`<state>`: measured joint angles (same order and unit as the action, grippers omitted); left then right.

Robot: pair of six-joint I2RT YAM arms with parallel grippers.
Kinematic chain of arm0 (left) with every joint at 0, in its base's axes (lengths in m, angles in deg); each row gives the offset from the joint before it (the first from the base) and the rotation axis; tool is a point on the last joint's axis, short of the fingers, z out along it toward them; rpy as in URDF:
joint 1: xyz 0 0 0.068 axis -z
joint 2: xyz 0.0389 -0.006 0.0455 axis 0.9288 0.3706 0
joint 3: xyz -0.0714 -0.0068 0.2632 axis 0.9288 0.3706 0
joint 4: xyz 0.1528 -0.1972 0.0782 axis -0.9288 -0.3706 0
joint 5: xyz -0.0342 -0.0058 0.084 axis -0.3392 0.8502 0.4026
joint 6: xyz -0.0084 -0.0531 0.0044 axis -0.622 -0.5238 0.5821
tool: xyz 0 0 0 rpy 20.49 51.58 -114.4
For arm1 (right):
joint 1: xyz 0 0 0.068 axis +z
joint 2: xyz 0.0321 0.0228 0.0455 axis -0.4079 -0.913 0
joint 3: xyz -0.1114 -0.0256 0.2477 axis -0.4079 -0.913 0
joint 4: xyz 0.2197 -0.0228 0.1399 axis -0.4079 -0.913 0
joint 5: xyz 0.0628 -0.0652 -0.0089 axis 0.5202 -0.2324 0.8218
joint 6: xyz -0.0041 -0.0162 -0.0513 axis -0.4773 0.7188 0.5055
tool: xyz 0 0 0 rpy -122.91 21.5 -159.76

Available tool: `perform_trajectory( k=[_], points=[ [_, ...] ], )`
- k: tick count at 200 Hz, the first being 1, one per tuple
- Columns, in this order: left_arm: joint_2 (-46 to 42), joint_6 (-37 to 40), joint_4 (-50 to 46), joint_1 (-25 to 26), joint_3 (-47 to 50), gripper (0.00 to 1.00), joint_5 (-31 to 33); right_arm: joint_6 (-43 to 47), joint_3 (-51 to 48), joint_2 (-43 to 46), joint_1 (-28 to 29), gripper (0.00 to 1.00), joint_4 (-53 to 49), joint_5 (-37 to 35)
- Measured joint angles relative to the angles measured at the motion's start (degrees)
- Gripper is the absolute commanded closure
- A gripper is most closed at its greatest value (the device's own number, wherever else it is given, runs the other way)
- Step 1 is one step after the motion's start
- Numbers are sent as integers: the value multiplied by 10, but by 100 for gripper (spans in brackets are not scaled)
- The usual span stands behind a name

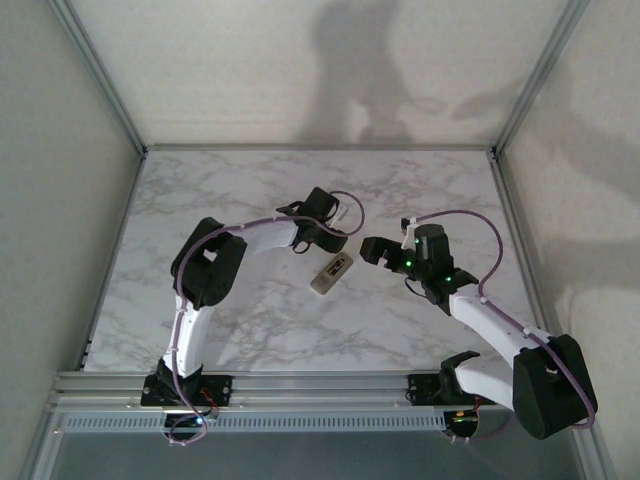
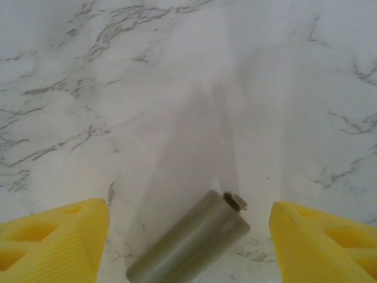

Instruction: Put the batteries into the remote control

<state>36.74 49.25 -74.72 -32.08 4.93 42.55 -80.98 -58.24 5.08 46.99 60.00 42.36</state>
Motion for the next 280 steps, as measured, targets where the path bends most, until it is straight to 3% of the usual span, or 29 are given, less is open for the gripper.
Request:
perform_trajectory(
  k=[168, 280],
  points=[
    [19, 16, -35, 11, -26, 25, 16, 0, 0, -9, -3, 1, 1, 4],
    [33, -7, -30, -11, -51, 34, 69, -3, -1, -12, -4, 1, 13, 6]
  ],
)
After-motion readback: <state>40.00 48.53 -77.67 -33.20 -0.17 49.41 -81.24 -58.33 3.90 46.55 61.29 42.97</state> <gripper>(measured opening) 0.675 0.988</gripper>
